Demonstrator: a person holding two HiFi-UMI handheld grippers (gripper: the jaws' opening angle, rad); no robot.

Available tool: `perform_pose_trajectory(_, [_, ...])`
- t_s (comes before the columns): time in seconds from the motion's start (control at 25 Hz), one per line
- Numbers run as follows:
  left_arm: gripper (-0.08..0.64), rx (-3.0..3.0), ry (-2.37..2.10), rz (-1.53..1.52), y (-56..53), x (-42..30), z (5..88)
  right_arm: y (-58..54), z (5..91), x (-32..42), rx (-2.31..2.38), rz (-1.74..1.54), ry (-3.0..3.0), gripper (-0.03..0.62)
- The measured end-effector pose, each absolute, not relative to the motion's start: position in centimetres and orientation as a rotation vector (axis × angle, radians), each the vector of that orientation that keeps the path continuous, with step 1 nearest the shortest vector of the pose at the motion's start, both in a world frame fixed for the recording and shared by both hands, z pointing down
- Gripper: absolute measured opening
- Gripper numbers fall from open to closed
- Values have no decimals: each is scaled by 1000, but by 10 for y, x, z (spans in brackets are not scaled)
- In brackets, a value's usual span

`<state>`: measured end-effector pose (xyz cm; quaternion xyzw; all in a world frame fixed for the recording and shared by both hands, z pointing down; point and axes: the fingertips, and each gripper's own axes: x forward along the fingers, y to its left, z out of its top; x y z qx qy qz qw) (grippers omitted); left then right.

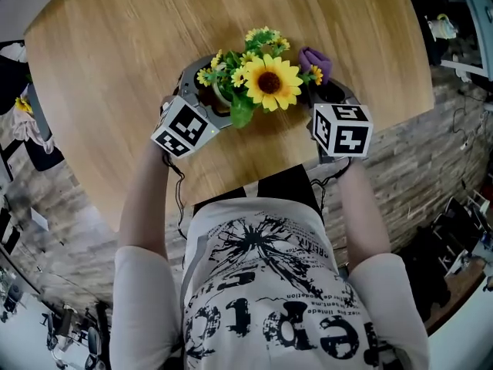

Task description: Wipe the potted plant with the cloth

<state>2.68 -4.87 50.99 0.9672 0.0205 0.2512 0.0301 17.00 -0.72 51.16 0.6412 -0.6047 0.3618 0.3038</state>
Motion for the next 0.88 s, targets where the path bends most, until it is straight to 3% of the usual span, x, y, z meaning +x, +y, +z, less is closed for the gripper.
perform_pose_trajectory(0.24, [518, 2993, 44, 883, -54, 25, 521, -12, 516, 166, 1687, 959, -1622, 81])
perform_pose_trajectory(0.88, [509, 2952, -167, 771, -47, 19, 506, -7, 514, 151, 1588, 919, -1685, 81])
